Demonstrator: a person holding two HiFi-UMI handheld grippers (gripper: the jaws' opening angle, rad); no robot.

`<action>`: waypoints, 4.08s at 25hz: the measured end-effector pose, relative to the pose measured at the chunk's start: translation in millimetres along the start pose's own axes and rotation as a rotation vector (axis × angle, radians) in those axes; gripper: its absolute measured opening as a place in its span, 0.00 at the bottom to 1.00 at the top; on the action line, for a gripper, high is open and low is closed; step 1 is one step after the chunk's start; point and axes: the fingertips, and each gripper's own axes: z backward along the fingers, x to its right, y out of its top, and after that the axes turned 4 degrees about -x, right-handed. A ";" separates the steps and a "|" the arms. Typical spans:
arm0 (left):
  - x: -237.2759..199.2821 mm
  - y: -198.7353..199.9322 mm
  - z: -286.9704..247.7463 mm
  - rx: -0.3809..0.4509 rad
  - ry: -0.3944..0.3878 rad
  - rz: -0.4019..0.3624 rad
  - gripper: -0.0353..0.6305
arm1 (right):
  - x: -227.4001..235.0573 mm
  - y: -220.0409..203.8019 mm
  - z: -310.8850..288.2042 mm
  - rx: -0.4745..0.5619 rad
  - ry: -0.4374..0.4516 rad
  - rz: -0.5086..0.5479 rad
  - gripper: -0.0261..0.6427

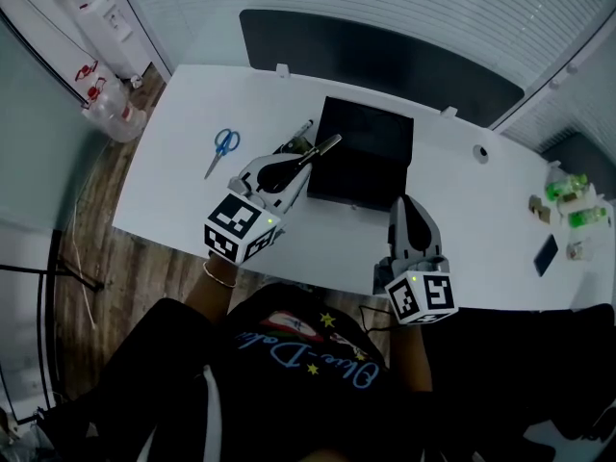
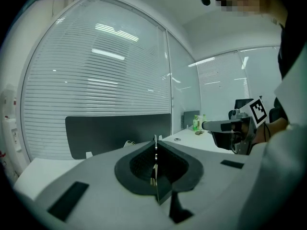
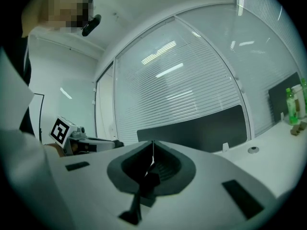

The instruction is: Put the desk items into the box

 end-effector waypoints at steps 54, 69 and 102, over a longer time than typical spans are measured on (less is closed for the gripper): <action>27.8 -63.6 -106.3 -0.274 -0.295 -0.159 0.08 | 67.4 -14.3 17.4 -0.050 -0.236 -0.081 0.06; 42.1 -82.4 -125.1 -0.355 -0.392 -0.169 0.08 | 82.3 -19.1 27.2 -0.049 -0.293 -0.109 0.06; 43.1 -126.7 -150.6 -0.537 -0.459 -0.075 0.08 | 88.0 -20.4 26.7 -0.034 -0.334 -0.122 0.06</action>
